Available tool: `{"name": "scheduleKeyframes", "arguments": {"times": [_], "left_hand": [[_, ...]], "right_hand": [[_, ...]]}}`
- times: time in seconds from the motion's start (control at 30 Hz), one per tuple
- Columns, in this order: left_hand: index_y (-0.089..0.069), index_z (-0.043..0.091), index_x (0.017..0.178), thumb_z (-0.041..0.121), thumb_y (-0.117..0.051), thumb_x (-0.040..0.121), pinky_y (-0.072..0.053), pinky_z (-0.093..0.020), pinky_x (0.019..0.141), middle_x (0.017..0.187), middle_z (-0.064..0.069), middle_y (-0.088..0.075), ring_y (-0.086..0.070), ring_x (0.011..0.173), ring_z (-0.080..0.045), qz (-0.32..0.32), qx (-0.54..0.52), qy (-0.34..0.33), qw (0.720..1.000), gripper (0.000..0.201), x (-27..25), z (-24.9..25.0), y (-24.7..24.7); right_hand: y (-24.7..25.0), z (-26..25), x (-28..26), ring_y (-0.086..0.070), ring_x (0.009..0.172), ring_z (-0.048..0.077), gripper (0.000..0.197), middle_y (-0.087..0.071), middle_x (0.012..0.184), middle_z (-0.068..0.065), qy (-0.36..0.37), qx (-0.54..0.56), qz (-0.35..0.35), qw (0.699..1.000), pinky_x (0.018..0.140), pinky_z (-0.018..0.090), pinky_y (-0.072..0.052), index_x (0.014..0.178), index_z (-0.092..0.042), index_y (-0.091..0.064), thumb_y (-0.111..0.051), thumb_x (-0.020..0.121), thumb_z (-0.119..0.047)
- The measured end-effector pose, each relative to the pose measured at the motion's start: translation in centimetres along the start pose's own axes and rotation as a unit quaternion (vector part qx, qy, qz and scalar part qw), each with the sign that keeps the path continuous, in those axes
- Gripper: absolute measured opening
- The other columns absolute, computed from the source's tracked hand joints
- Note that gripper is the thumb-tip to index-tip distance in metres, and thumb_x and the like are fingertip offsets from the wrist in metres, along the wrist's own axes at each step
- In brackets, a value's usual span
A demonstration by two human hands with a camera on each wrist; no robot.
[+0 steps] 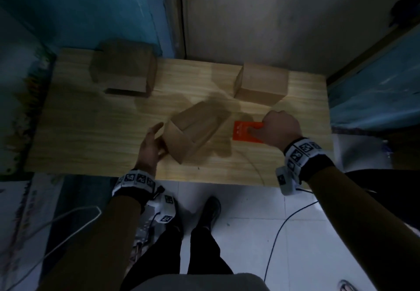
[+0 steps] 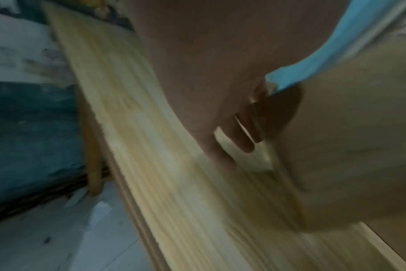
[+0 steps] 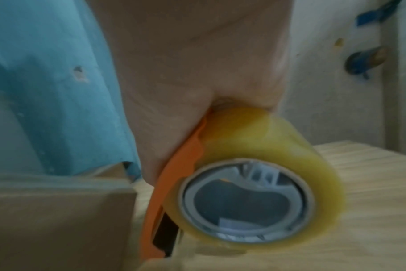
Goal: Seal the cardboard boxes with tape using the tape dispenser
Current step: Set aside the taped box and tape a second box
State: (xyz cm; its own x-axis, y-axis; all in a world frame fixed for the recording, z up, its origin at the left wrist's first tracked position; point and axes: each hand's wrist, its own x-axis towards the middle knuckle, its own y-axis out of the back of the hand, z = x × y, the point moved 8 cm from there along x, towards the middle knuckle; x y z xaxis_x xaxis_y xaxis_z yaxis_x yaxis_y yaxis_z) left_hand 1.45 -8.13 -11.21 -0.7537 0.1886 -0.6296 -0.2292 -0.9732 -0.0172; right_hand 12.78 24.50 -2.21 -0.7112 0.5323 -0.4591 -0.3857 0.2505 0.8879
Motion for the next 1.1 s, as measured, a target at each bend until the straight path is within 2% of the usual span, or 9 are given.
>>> {"name": "scheduleKeyframes", "arguments": {"times": [0.1, 0.17, 0.27, 0.5, 0.63, 0.73, 0.9, 1.0, 1.1], "left_hand": [[-0.050, 0.047, 0.133, 0.058, -0.039, 0.097, -0.051, -0.049, 0.092, 0.136, 0.002, -0.052, -0.054, 0.116, -0.021, -0.061, 0.014, -0.011, 0.998, 0.039, -1.2, 1.2, -1.9], [-0.049, 0.042, 0.133, 0.049, -0.039, 0.101, -0.052, -0.050, 0.091, 0.135, 0.001, -0.049, -0.052, 0.116, -0.022, -0.082, 0.040, -0.047, 0.995, 0.035, -1.8, 2.3, -2.8], [-0.057, 0.027, 0.126, 0.043, -0.044, 0.100, -0.056, -0.047, 0.083, 0.126, -0.003, -0.057, -0.056, 0.114, -0.027, -0.087, 0.066, -0.088, 0.990, 0.033, -2.1, 3.7, -3.0], [-0.064, 0.031, 0.107, 0.050, -0.067, 0.081, -0.054, -0.032, 0.072, 0.105, 0.009, -0.065, -0.062, 0.097, -0.012, -0.114, 0.174, -0.172, 0.963, 0.033, -1.6, 6.0, -3.2], [-0.067, 0.025, 0.104, 0.034, -0.068, 0.086, -0.048, -0.014, 0.067, 0.102, 0.009, -0.067, -0.061, 0.089, 0.005, -0.083, 0.183, -0.235, 0.951, 0.020, -1.8, 7.3, -2.7], [-0.066, 0.025, 0.103, 0.026, -0.067, 0.090, -0.047, -0.009, 0.064, 0.099, 0.011, -0.066, -0.061, 0.083, 0.010, -0.063, 0.169, -0.249, 0.952, 0.013, -2.2, 7.6, -2.2], [-0.066, 0.024, 0.106, 0.027, -0.067, 0.090, -0.045, -0.010, 0.066, 0.100, 0.018, -0.063, -0.058, 0.084, 0.014, -0.036, 0.202, -0.244, 0.948, 0.017, -2.4, 8.3, -1.3], [-0.068, 0.022, 0.107, 0.031, -0.070, 0.088, -0.047, -0.018, 0.070, 0.100, 0.018, -0.065, -0.059, 0.090, 0.007, -0.033, 0.228, -0.250, 0.941, 0.022, -2.6, 9.0, -1.7], [-0.068, 0.022, 0.107, 0.038, -0.073, 0.083, -0.049, -0.022, 0.070, 0.101, 0.013, -0.067, -0.060, 0.093, 0.000, -0.035, 0.245, -0.245, 0.937, 0.029, -2.9, 9.4, -2.3]], "right_hand": [[-0.1, -2.0, -0.2, -0.062, 0.074, 0.026, 0.058, -0.061, 0.078, 0.006, 0.017, 0.014, 0.006, 1.000, 0.063, 0.031, -0.048, 0.078, -0.014, -0.062, -0.054, 0.083, -0.071], [-0.3, -2.7, -0.3, -0.061, 0.076, 0.027, 0.057, -0.061, 0.080, 0.007, 0.020, 0.011, 0.011, 1.000, 0.062, 0.031, -0.045, 0.078, -0.015, -0.061, -0.055, 0.082, -0.071], [-0.3, -2.8, -0.5, -0.059, 0.077, 0.026, 0.056, -0.057, 0.080, 0.005, 0.015, 0.003, 0.011, 1.000, 0.064, 0.032, -0.044, 0.079, -0.016, -0.059, -0.054, 0.082, -0.072], [-1.8, -2.9, -1.5, -0.058, 0.072, 0.024, 0.058, -0.056, 0.073, 0.000, 0.048, -0.011, 0.014, 0.999, 0.069, 0.033, -0.042, 0.089, -0.016, -0.065, -0.040, 0.093, -0.068], [-3.2, -3.2, -2.8, -0.064, 0.094, 0.025, 0.047, -0.069, 0.103, 0.001, 0.127, -0.017, 0.030, 0.991, 0.090, 0.037, -0.036, 0.131, -0.029, -0.056, -0.036, 0.099, -0.057], [-4.7, -2.2, -3.2, -0.060, 0.113, 0.026, 0.058, -0.065, 0.126, 0.006, 0.135, -0.053, 0.053, 0.988, 0.098, 0.037, -0.034, 0.136, -0.018, -0.050, -0.040, 0.097, -0.060], [-7.2, -0.5, -4.0, -0.059, 0.117, 0.027, 0.062, -0.064, 0.131, 0.006, 0.130, -0.071, 0.010, 0.989, 0.103, 0.034, -0.036, 0.141, -0.019, -0.048, -0.048, 0.094, -0.060], [-7.0, -0.1, -4.2, -0.061, 0.113, 0.028, 0.061, -0.066, 0.127, 0.006, 0.124, -0.036, 0.011, 0.992, 0.098, 0.034, -0.042, 0.134, -0.020, -0.053, -0.051, 0.091, -0.063], [-4.9, -0.3, -4.2, -0.064, 0.089, 0.023, 0.068, -0.069, 0.096, 0.001, 0.113, 0.054, 0.068, 0.990, 0.080, 0.035, -0.049, 0.099, -0.020, -0.067, -0.039, 0.084, -0.080]]}}
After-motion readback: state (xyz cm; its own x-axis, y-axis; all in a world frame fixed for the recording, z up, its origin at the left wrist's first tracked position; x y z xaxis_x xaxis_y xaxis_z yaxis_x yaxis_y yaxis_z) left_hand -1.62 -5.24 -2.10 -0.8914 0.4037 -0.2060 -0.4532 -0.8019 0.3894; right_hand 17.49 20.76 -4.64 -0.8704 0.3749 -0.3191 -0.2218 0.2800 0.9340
